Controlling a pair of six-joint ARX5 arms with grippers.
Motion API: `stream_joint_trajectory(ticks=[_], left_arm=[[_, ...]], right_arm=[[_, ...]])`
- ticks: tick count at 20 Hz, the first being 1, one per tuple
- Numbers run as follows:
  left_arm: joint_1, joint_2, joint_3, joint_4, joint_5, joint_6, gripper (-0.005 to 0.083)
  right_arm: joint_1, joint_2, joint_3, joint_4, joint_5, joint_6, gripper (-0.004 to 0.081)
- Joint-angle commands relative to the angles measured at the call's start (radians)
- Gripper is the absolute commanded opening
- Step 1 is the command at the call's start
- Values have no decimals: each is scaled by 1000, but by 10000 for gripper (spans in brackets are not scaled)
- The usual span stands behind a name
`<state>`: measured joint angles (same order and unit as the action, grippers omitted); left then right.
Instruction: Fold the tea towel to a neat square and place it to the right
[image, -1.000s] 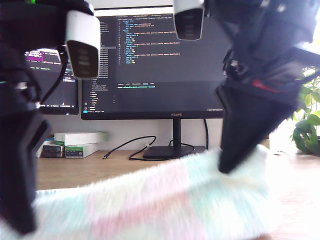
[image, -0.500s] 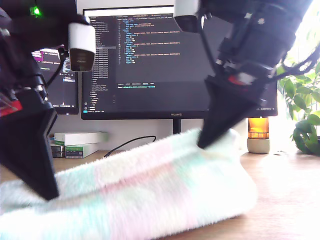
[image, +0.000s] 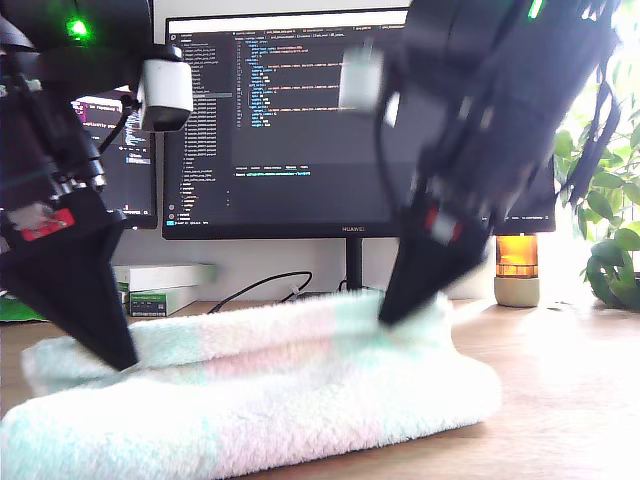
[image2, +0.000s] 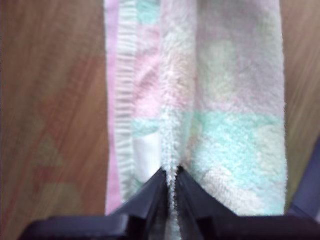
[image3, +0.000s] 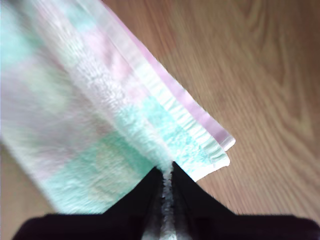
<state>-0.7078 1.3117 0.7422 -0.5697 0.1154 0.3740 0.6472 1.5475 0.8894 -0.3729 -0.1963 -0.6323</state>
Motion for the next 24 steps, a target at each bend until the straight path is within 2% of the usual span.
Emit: stream_joint_trajectory(ticks=[1, 9, 11, 14, 19, 22, 24], left_arm=[[6, 16, -18, 2, -2, 5, -24], [25, 18, -18, 4, -6, 12, -23], [25, 18, -18, 11, -3, 12, 24], [25, 18, -18, 27, -4, 12, 123], [25, 18, -18, 31, -15, 12, 134], [26, 18, -18, 66, -55, 12, 133], [33, 18, -18, 87, -98, 13, 133]], right_arm=[[-8, 13, 3, 33, 1, -3, -13], [-13, 47, 3, 50, -7, -2, -13], [-13, 47, 3, 50, -6, 3, -4], [-13, 47, 3, 51, -6, 4, 90], [-13, 47, 3, 93, -4, 24, 207], [-13, 47, 12, 155, -3, 60, 212], [-13, 47, 36, 153, -3, 61, 212]])
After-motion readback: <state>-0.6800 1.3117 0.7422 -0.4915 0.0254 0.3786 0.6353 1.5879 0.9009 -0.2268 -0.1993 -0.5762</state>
